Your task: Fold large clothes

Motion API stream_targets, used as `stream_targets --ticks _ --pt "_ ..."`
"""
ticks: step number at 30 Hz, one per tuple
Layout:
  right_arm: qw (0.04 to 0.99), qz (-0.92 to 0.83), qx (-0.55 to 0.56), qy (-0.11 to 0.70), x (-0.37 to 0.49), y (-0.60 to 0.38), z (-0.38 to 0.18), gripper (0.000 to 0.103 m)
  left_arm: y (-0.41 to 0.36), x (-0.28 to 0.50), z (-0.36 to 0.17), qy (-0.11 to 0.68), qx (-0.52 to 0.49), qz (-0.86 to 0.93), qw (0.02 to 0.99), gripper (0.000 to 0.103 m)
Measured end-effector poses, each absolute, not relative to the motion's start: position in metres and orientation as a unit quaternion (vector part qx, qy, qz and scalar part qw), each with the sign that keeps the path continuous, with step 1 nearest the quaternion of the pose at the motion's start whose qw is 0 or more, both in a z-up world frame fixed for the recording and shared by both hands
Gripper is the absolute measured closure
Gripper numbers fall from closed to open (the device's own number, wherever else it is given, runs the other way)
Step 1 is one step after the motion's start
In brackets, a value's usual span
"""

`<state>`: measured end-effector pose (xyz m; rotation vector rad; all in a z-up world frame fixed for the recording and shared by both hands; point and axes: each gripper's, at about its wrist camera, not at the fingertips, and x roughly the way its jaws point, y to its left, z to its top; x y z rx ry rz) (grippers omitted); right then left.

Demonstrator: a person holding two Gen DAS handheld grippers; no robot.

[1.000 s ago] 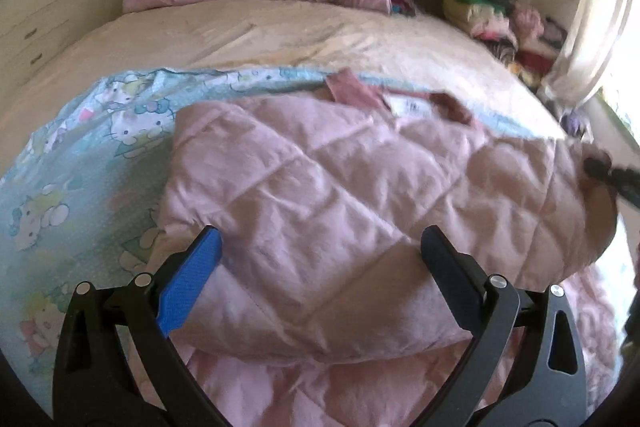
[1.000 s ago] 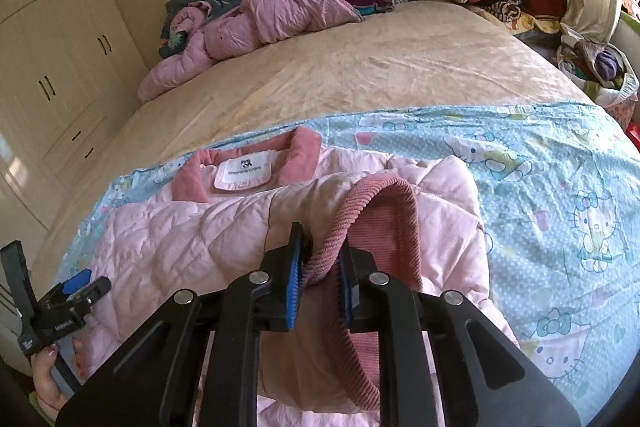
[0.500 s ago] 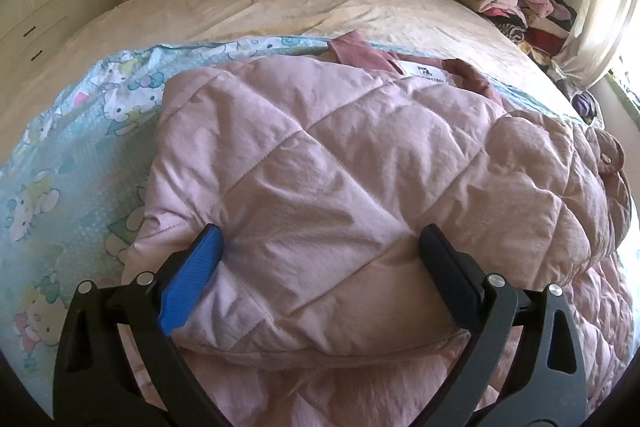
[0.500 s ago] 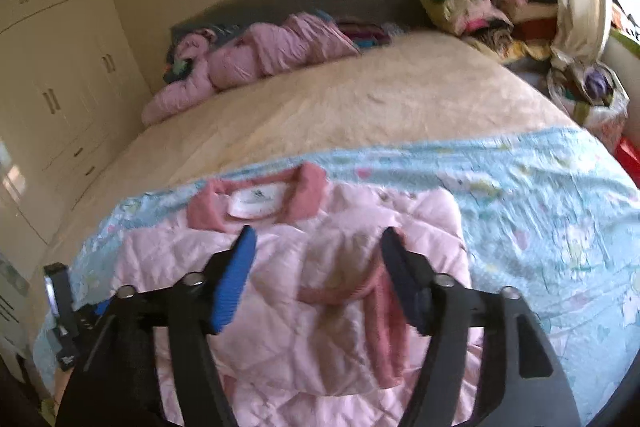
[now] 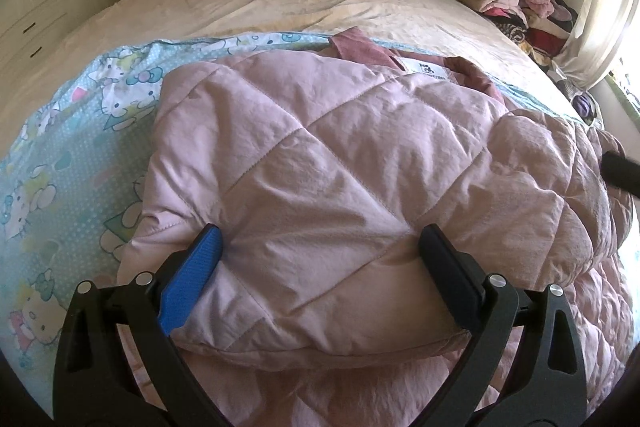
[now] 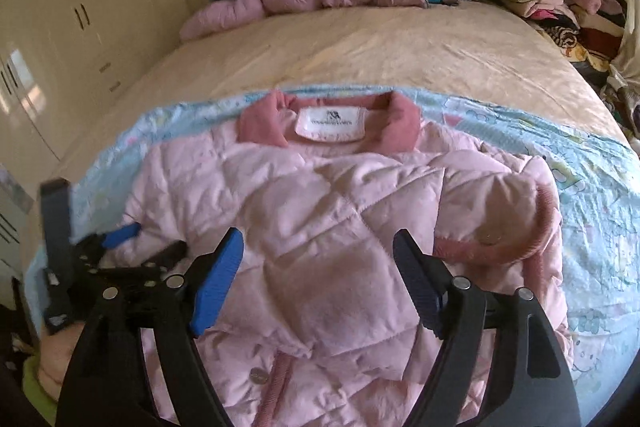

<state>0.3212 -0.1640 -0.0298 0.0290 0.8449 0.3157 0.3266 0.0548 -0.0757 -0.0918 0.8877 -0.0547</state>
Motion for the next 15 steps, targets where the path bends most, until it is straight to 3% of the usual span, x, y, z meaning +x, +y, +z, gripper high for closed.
stream_targets --ticks 15 --pt "0.88 0.126 0.025 0.457 0.345 -0.172 -0.096 0.025 0.05 0.327 -0.077 0.43 -0.037 -0.024 0.902 0.01"
